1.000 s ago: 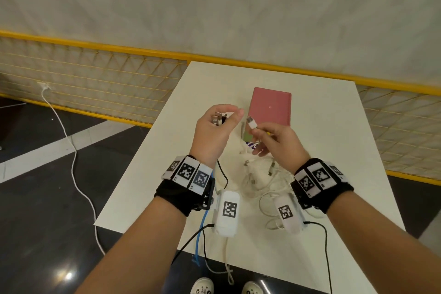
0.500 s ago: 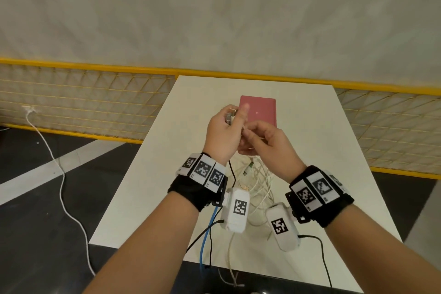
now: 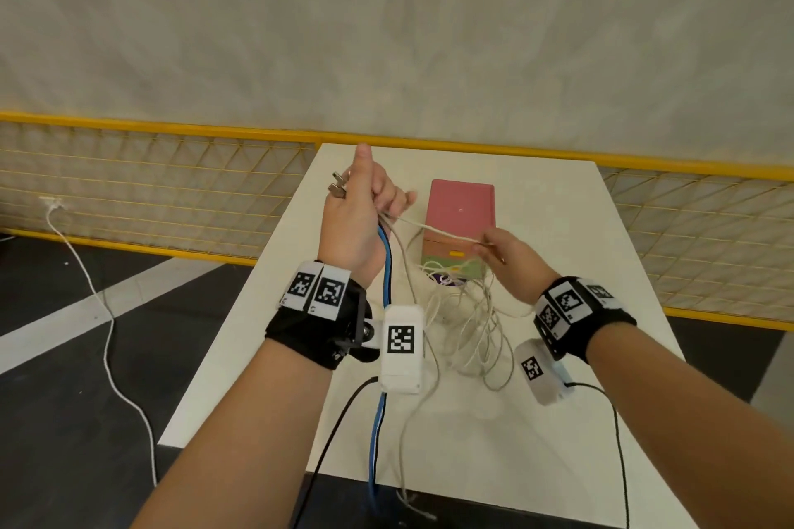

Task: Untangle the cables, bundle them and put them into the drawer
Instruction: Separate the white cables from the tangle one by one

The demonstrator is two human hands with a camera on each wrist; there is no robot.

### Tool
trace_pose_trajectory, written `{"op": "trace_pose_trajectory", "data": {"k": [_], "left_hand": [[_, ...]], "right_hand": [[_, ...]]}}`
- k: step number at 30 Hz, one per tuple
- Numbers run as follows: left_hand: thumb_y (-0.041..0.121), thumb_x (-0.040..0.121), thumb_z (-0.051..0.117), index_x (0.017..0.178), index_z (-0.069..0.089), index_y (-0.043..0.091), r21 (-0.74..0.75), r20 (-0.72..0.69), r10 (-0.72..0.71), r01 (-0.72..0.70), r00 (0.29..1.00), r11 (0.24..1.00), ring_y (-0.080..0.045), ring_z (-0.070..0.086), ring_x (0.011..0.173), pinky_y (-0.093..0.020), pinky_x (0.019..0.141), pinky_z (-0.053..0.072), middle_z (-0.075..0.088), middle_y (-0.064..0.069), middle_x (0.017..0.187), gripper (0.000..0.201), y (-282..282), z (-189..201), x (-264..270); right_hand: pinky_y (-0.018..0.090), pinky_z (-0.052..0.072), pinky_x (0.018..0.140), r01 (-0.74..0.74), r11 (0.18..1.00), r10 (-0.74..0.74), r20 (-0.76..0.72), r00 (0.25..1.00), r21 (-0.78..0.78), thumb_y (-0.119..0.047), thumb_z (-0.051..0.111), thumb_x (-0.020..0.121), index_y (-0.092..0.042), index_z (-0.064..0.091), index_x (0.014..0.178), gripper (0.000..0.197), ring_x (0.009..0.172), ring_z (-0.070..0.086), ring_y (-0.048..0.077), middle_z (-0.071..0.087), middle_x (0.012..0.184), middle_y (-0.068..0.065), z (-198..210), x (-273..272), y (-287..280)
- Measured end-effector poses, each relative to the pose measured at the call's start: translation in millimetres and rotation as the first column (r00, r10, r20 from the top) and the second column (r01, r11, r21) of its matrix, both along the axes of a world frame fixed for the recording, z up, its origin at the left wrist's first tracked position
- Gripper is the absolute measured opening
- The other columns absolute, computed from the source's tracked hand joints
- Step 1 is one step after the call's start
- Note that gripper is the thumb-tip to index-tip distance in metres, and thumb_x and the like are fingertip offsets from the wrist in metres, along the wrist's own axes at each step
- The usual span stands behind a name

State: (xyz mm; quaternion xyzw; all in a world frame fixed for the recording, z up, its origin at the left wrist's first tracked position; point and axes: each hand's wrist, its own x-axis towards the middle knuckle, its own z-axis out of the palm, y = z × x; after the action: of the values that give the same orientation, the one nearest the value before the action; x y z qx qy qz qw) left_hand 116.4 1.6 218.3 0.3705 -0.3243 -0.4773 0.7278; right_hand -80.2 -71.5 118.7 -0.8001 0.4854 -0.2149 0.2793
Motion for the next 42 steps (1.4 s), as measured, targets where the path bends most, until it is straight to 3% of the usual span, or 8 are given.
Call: {"op": "trace_pose_trajectory", "data": {"k": [3,7,11,15,22,34,37,42], "left_hand": [[0.038,0.102,0.043,0.058,0.028,0.020,0.045,0.029,0.003,-0.004,1.000,0.999,-0.008,0.015,0.039,-0.021,0.038,0.015,0.021,0.008,0.047,0.049,7,6,3],[0.031,0.094,0.061,0.055,0.034,0.024,0.132,0.235,0.028,-0.061,0.972,0.989,-0.008,0.017,0.037,-0.019,0.039,0.014,0.024,0.010,0.046,0.048,7,5,8],[0.031,0.087,0.070,0.090,0.068,0.025,0.172,0.646,-0.074,-0.051,0.760,0.984,0.002,0.048,0.052,-0.016,0.051,0.036,0.057,0.017,0.062,0.007,5,-5,-4],[0.035,0.095,0.058,0.099,0.067,0.004,0.277,0.776,-0.254,0.050,0.578,0.960,0.004,0.047,0.040,-0.015,0.049,0.034,0.057,0.005,0.056,0.032,5,-15,-23],[0.023,0.096,0.059,0.068,0.055,0.014,0.070,0.620,-0.023,-0.026,0.784,0.997,-0.005,0.036,0.038,-0.013,0.044,0.031,0.043,0.009,0.042,0.030,8,5,-22],[0.027,0.099,0.053,0.078,0.060,0.012,-0.029,0.496,0.123,-0.125,0.860,0.992,-0.006,0.035,0.038,-0.019,0.041,0.029,0.049,0.011,0.050,0.026,7,9,-12],[0.027,0.099,0.052,0.086,0.063,0.006,0.005,0.542,0.045,-0.057,0.839,0.998,-0.005,0.033,0.038,-0.014,0.042,0.030,0.049,0.013,0.045,0.027,6,9,-14],[0.028,0.099,0.051,0.085,0.064,0.011,-0.023,0.544,-0.044,0.067,0.838,0.997,-0.007,0.033,0.040,-0.016,0.044,0.030,0.046,0.010,0.047,0.025,11,18,-18]], "right_hand": [[0.034,0.042,0.070,0.118,0.990,-0.108,-0.116,0.987,0.080,-0.017,0.045,0.098,0.001,0.057,0.093,0.022,0.080,0.059,0.030,0.064,0.091,0.016,-3,-10,-19],[0.024,0.049,0.044,0.140,0.957,-0.179,0.138,0.974,0.253,-0.017,0.044,0.099,-0.008,0.060,0.085,0.023,0.051,0.064,0.019,0.061,0.078,0.009,21,-12,-14],[0.024,0.051,0.042,0.045,0.984,-0.099,0.318,0.943,0.173,-0.021,0.055,0.094,-0.010,0.069,0.089,0.019,0.047,0.062,0.018,0.063,0.071,0.018,56,4,3],[0.029,0.057,0.058,-0.085,0.996,0.083,0.298,0.951,-0.007,-0.016,0.053,0.094,-0.016,0.064,0.083,0.016,0.060,0.068,0.024,0.068,0.070,0.017,77,21,23],[0.047,0.054,0.079,-0.004,0.996,-0.005,0.098,0.995,0.093,-0.017,0.043,0.099,-0.002,0.054,0.088,0.022,0.080,0.067,0.025,0.066,0.087,0.018,20,-6,10],[0.006,0.044,0.078,-0.016,0.999,0.017,-0.022,1.000,0.044,0.006,0.059,0.084,-0.013,0.045,0.136,0.057,0.099,0.054,0.021,0.034,0.141,0.013,16,-17,1],[0.034,0.045,0.086,0.028,0.993,-0.033,-0.046,0.998,-0.112,-0.035,0.070,0.080,-0.039,0.058,0.115,0.037,0.076,0.053,0.006,0.036,0.127,-0.004,19,-5,7],[0.034,0.048,0.069,-0.049,0.995,0.046,-0.033,0.998,-0.091,-0.020,0.065,0.086,-0.013,0.056,0.087,0.012,0.063,0.048,0.009,0.048,0.086,-0.002,-5,24,20]]}}
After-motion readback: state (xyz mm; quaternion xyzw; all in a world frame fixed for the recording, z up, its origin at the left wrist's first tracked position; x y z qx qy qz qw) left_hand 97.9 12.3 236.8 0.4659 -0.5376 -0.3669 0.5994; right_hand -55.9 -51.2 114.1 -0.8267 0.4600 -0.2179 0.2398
